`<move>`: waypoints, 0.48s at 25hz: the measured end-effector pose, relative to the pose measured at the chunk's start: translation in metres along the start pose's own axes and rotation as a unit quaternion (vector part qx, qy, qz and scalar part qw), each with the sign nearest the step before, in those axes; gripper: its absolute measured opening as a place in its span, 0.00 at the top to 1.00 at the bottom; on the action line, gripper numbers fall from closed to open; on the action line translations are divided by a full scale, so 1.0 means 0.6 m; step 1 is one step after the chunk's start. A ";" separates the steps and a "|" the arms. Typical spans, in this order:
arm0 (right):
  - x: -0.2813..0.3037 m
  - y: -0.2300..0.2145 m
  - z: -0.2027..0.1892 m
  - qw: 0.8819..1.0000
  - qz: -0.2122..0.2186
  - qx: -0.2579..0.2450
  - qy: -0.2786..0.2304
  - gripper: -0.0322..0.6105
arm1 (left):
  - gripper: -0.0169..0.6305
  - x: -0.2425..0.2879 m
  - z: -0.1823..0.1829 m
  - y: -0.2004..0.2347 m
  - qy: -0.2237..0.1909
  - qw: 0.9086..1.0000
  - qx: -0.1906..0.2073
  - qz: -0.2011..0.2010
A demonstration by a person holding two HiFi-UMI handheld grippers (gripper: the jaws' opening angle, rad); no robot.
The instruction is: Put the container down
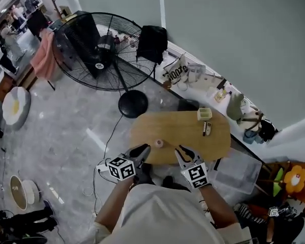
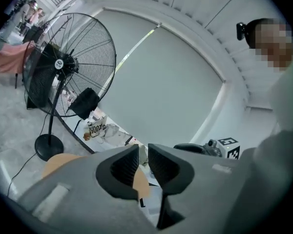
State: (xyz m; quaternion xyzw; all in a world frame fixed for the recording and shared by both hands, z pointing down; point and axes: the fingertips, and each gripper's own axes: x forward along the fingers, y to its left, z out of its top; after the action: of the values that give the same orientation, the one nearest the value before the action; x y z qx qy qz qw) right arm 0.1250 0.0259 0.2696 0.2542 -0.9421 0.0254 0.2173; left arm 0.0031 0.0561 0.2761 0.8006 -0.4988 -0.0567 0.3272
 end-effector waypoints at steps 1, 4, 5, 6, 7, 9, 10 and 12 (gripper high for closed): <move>-0.008 -0.001 0.002 1.000 0.006 -0.005 -0.004 0.84 | 0.89 -0.006 0.001 -0.008 -0.006 1.000 0.003 0.005; -0.027 -0.001 0.011 0.999 0.024 -0.017 -0.013 0.87 | 0.91 -0.024 0.006 -0.031 -0.026 0.999 0.011 0.018; -0.032 -0.001 0.014 0.999 0.026 -0.020 -0.017 0.88 | 0.91 -0.029 0.008 -0.038 -0.032 0.999 0.013 0.021; -0.035 -0.001 0.017 0.999 0.026 -0.023 -0.021 0.89 | 0.91 -0.035 0.010 -0.043 -0.037 0.999 0.017 0.023; -0.036 0.000 0.021 0.999 0.024 -0.027 -0.025 0.89 | 0.91 -0.042 0.011 -0.046 -0.040 0.999 0.023 0.025; -0.038 0.005 0.027 0.999 0.018 -0.031 -0.031 0.89 | 0.91 -0.053 0.011 -0.046 -0.036 0.998 0.038 0.029; -0.039 0.009 0.027 0.999 0.016 -0.033 -0.032 0.89 | 0.91 -0.058 0.009 -0.046 -0.030 0.998 0.047 0.031; -0.041 0.018 0.030 0.999 0.012 -0.034 -0.034 0.89 | 0.92 -0.071 0.010 -0.050 -0.021 0.997 0.068 0.029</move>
State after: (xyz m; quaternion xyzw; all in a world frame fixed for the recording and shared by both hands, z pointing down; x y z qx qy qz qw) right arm 0.1314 0.0441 0.2435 0.2363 -0.9521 -0.0124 0.1937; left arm 0.0019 0.0975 0.2440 0.8049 -0.5310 -0.0302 0.2632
